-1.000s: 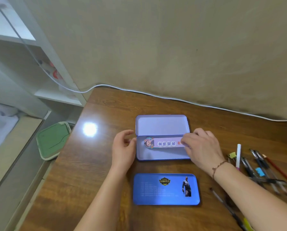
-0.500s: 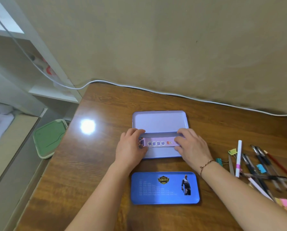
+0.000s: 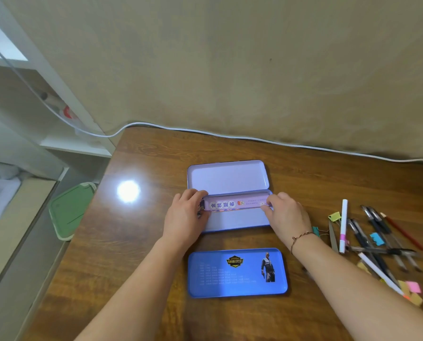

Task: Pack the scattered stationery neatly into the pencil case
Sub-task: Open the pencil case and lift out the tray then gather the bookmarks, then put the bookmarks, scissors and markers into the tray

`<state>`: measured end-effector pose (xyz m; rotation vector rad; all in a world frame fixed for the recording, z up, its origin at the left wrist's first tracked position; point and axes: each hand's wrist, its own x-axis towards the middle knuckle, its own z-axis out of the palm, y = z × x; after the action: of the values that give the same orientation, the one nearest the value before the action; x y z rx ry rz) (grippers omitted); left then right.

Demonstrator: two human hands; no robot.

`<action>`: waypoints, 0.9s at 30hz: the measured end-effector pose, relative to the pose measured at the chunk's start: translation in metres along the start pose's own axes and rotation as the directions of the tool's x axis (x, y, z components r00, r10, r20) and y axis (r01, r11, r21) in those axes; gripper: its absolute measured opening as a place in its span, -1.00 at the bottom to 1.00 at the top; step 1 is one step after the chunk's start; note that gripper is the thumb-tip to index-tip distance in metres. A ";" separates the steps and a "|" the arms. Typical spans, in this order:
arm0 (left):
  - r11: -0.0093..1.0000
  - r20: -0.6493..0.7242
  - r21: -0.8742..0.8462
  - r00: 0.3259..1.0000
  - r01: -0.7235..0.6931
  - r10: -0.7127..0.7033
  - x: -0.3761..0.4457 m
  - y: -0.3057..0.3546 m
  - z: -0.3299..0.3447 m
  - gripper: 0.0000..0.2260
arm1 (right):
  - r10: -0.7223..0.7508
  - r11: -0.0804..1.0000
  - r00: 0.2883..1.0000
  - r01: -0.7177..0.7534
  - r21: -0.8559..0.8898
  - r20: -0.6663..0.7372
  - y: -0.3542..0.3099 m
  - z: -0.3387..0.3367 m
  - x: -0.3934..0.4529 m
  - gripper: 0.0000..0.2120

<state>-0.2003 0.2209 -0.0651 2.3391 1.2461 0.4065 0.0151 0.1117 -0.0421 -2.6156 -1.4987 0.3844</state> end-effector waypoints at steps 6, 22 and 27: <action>1.000 -0.040 0.001 0.999 -0.028 0.028 -0.004 0.001 0.004 -0.64 | 0.041 0.970 0.999 -0.043 0.240 0.013 0.002 -0.006 -0.016 -0.73; 0.987 -0.011 0.128 0.995 -0.094 0.096 -0.032 0.020 0.021 -0.62 | 0.466 0.879 0.865 -0.429 0.207 -0.184 0.083 -0.020 -0.108 -0.75; 0.980 0.010 0.178 0.996 -0.088 0.088 -0.046 0.033 0.026 -0.54 | 0.507 0.860 0.857 -0.499 0.105 -0.086 0.084 -0.013 -0.120 -0.71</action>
<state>-0.1906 0.1601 -0.0719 2.5515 1.2264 0.3325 0.0309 -0.0341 -0.0270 -2.8795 -0.7246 0.3207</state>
